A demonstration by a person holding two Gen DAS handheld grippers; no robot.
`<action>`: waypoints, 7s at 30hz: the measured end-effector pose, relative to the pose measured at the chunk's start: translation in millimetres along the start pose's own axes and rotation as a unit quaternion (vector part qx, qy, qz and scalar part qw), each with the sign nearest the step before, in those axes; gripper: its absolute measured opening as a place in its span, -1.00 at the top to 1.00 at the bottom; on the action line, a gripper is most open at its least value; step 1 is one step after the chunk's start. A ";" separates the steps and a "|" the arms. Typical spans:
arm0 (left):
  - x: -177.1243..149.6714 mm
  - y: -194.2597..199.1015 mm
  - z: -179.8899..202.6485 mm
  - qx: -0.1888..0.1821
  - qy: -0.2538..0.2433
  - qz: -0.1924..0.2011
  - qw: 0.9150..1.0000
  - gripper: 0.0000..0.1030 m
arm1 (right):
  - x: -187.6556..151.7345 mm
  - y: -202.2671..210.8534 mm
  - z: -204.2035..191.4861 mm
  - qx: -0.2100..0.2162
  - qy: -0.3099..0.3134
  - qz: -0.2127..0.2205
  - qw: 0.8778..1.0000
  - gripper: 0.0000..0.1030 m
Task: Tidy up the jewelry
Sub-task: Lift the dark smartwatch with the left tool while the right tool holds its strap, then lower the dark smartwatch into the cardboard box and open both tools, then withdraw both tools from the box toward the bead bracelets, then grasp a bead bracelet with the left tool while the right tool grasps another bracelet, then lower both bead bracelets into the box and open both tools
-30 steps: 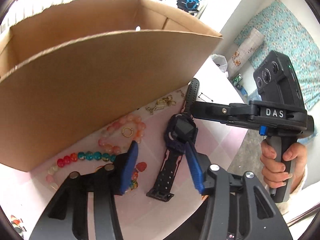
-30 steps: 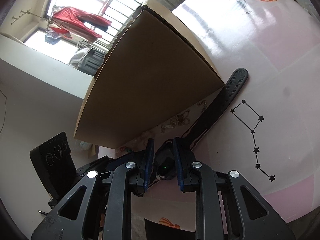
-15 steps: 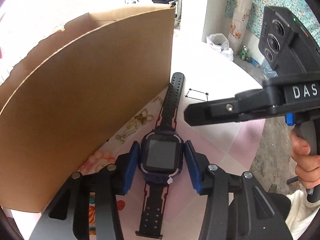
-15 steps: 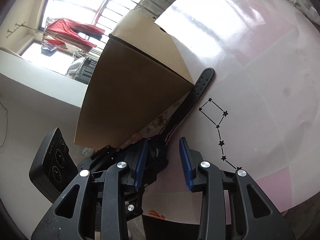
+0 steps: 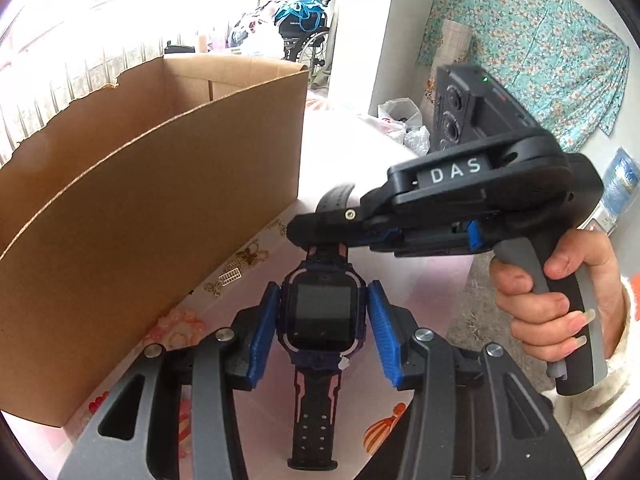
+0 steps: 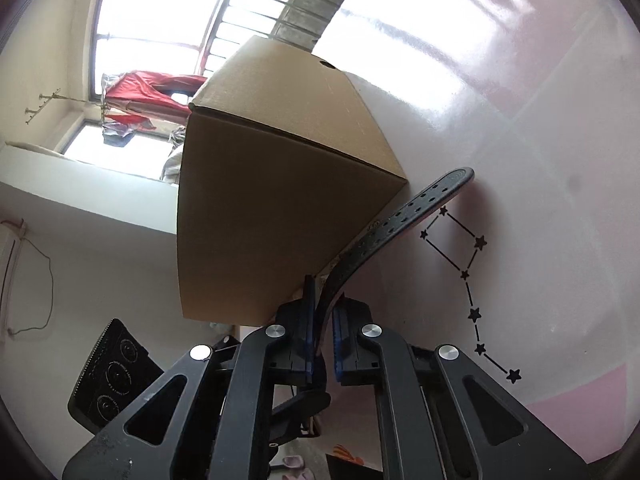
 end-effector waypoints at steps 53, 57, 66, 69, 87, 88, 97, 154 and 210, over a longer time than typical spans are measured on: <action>50.3 -28.3 -261.7 0.133 -0.038 -0.316 0.939 0.56 | 157.3 -183.8 -79.4 -0.272 0.180 -0.203 0.923 0.80; 51.2 -39.3 -275.7 0.167 -0.058 -0.331 0.927 0.51 | 161.5 -187.7 -59.6 -0.300 0.153 -0.217 0.916 0.59; 65.1 -31.0 -288.9 0.200 -0.081 -0.321 0.922 -0.09 | 159.7 -166.3 -83.4 -0.320 0.218 -0.192 0.902 0.34; 73.1 -31.2 -287.8 0.186 -0.067 -0.309 0.930 -0.09 | 165.1 -151.5 -95.3 -0.344 0.254 -0.168 0.888 0.35; 103.5 -53.9 -296.4 0.227 -0.152 -0.312 0.910 0.40 | 163.7 -114.7 -119.0 -0.299 0.299 -0.115 0.899 0.41; 107.6 -55.9 -300.7 0.228 -0.153 -0.311 0.910 0.40 | 162.2 -113.6 -120.4 -0.296 0.301 -0.116 0.899 0.41; 92.1 25.0 -243.4 0.240 -0.082 -0.193 0.948 0.39 | 134.2 -71.7 -158.2 -0.203 0.347 -0.078 0.912 0.15; -99.2 66.3 -147.0 0.112 0.226 0.106 0.962 0.81 | -59.9 -108.6 -61.1 -0.246 0.472 -0.166 0.830 0.86; 56.8 22.6 -303.2 0.166 0.219 -0.189 0.943 0.82 | 87.1 -58.5 -185.1 -0.152 0.378 -0.042 0.912 0.85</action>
Point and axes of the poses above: each gripper's, at about its wrist camera, not at the fingertips, and y roughly against the way its jaws point, z to its right, x to its top, the point moved 8 cm from there along -y, roughly the way its jaws point, and after that the axes turned 9 degrees about -z, right-handed, at the moved point
